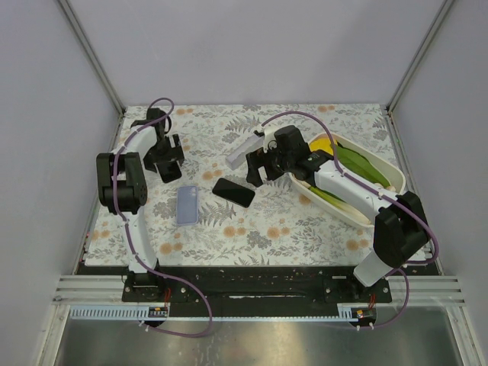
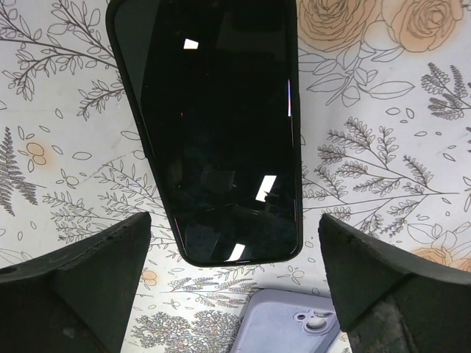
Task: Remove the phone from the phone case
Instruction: Pick up the phone at the center of the board.
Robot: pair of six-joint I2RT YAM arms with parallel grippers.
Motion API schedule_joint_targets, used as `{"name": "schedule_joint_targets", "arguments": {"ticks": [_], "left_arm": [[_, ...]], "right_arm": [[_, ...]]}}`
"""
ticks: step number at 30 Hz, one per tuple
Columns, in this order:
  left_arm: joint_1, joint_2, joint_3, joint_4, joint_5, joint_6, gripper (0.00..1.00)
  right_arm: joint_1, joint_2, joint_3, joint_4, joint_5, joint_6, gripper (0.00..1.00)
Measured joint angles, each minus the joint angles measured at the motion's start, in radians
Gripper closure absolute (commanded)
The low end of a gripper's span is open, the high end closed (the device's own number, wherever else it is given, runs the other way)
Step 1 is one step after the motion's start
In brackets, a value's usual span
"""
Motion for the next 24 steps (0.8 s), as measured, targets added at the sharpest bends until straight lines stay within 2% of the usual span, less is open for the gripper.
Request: {"name": "schedule_joint_targets", "arguments": {"ticks": [24], "left_arm": [[0.033, 0.090, 0.057, -0.035, 0.026, -0.031, 0.02]], "right_arm": [[0.000, 0.003, 0.000, -0.015, -0.048, 0.056, 0.01]]}}
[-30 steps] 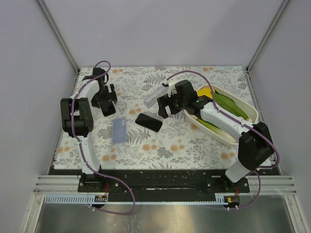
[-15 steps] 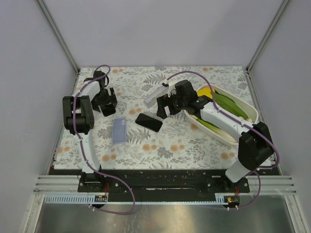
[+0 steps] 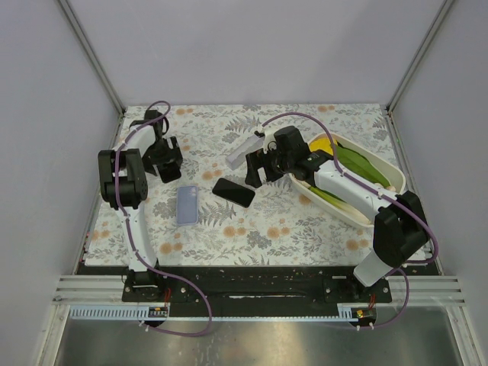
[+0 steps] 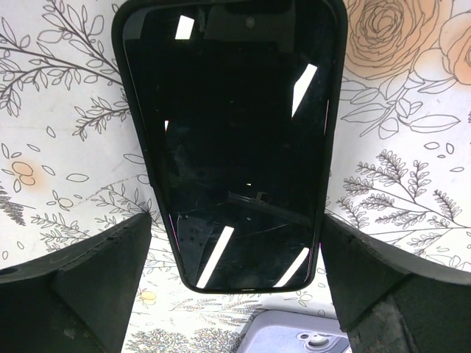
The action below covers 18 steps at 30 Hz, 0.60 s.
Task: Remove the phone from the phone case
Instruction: Pick up the phone at the center of the board.
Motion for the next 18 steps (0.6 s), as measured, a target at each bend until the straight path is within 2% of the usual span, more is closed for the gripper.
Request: {"name": "schedule_joint_targets", "arguments": {"ticks": [5, 13, 18], "left_arm": [[0.003, 0.013, 0.023, -0.012, 0.002, -0.003, 0.08], [0.009, 0.033, 0.055, -0.026, 0.007, -0.003, 0.26], [0.013, 0.042, 0.070, -0.042, 0.030, 0.002, 0.52]], "right_arm": [[0.000, 0.002, 0.000, 0.000, -0.010, 0.010, 0.01], [0.000, 0.009, 0.000, -0.001, -0.025, 0.020, 0.00], [0.000, 0.009, 0.000, -0.001, -0.025, 0.022, 0.01]]}}
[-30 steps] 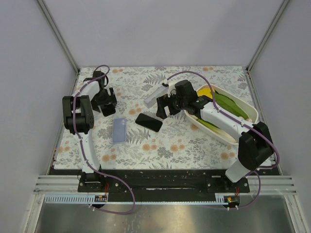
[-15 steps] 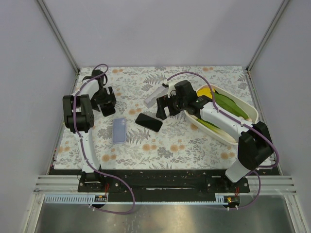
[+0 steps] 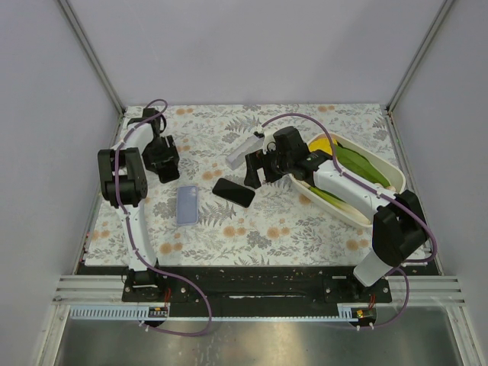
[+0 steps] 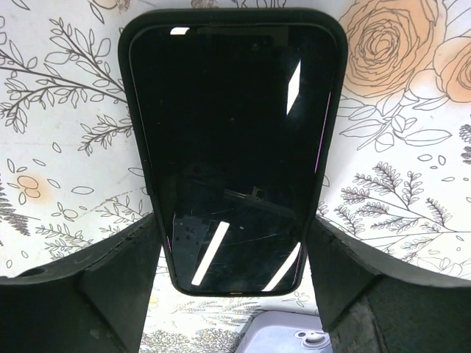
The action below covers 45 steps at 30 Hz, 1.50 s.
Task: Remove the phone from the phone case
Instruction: Pick up the phone at the center of the board.
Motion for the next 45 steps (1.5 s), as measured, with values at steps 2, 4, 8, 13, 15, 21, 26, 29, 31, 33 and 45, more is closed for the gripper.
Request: {"name": "schedule_joint_targets", "arguments": {"ticks": [2, 4, 8, 13, 15, 21, 26, 29, 31, 33, 45], "left_arm": [[0.002, 0.001, 0.003, -0.003, 0.010, 0.004, 0.60], [0.005, 0.001, 0.003, -0.003, 0.021, 0.013, 0.61], [0.006, -0.028, -0.040, 0.039, 0.038, 0.048, 0.64], [0.000, -0.099, -0.148, 0.117, 0.075, 0.111, 0.73], [-0.009, -0.125, -0.182, 0.127, 0.087, 0.141, 0.75], [-0.045, -0.231, -0.266, 0.150, 0.124, 0.230, 0.84], [-0.064, -0.335, -0.301, 0.161, 0.160, 0.293, 0.93], [-0.085, -0.399, -0.324, 0.174, 0.178, 0.335, 0.94], [-0.117, -0.455, -0.356, 0.188, 0.190, 0.367, 0.93], [-0.163, -0.515, -0.402, 0.204, 0.215, 0.393, 0.93], [-0.456, -0.795, -0.544, 0.232, 0.269, 0.449, 0.93]], "right_arm": [[0.000, 0.000, 0.000, 0.000, 0.000, 0.000, 0.01], [0.000, 0.000, 0.000, 0.000, 0.000, 0.000, 0.01], [0.000, 0.000, 0.000, 0.000, 0.000, 0.000, 0.00], [0.000, 0.007, 0.000, 0.000, 0.002, 0.000, 0.01], [0.000, 0.012, 0.000, 0.000, 0.004, -0.001, 0.01], [0.000, 0.026, 0.002, -0.002, 0.022, -0.013, 0.00], [0.000, 0.026, 0.005, -0.003, 0.063, -0.043, 0.01], [0.000, 0.026, 0.015, -0.011, 0.084, -0.058, 0.00], [0.000, 0.026, 0.030, -0.025, 0.090, -0.065, 0.00], [0.000, 0.026, 0.051, -0.035, 0.095, -0.065, 0.01], [-0.056, 0.121, 0.285, -0.052, -0.070, 0.039, 0.10]]}}
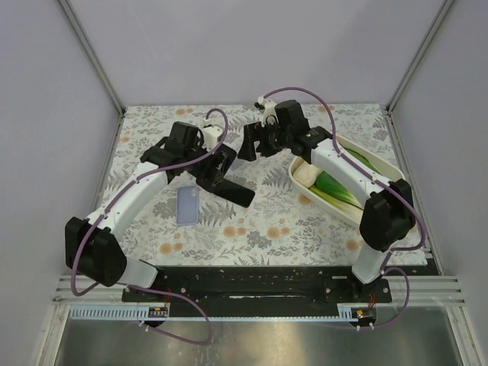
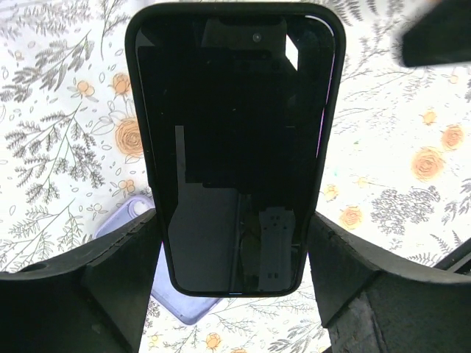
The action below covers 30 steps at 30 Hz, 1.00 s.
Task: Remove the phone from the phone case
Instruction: Pick up the phone at the center of the board.
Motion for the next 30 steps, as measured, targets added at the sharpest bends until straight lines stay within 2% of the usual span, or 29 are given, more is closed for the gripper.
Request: {"name": "schedule_joint_targets", "arguments": {"ticks": [5, 12, 17, 24, 27, 30], "left_arm": [[-0.061, -0.062, -0.016, 0.003, -0.037, 0.000, 0.93], [-0.118, -0.070, -0.059, 0.014, -0.069, 0.010, 0.93], [-0.144, -0.071, -0.061, 0.024, -0.076, 0.014, 0.93], [-0.166, -0.080, -0.061, 0.025, -0.104, 0.014, 0.93], [-0.174, -0.086, -0.061, 0.026, -0.110, 0.014, 0.93], [-0.181, -0.089, -0.061, 0.026, -0.114, 0.014, 0.93]], "right_arm": [[-0.036, 0.055, 0.015, 0.005, -0.123, 0.073, 0.12], [-0.032, 0.063, 0.013, 0.048, -0.255, 0.134, 0.15], [-0.032, 0.063, -0.006, 0.079, -0.301, 0.160, 0.17], [-0.032, 0.080, -0.048, 0.116, -0.349, 0.194, 0.25], [-0.031, 0.095, -0.057, 0.125, -0.360, 0.208, 0.33], [-0.031, 0.110, -0.060, 0.141, -0.378, 0.224, 0.47]]}}
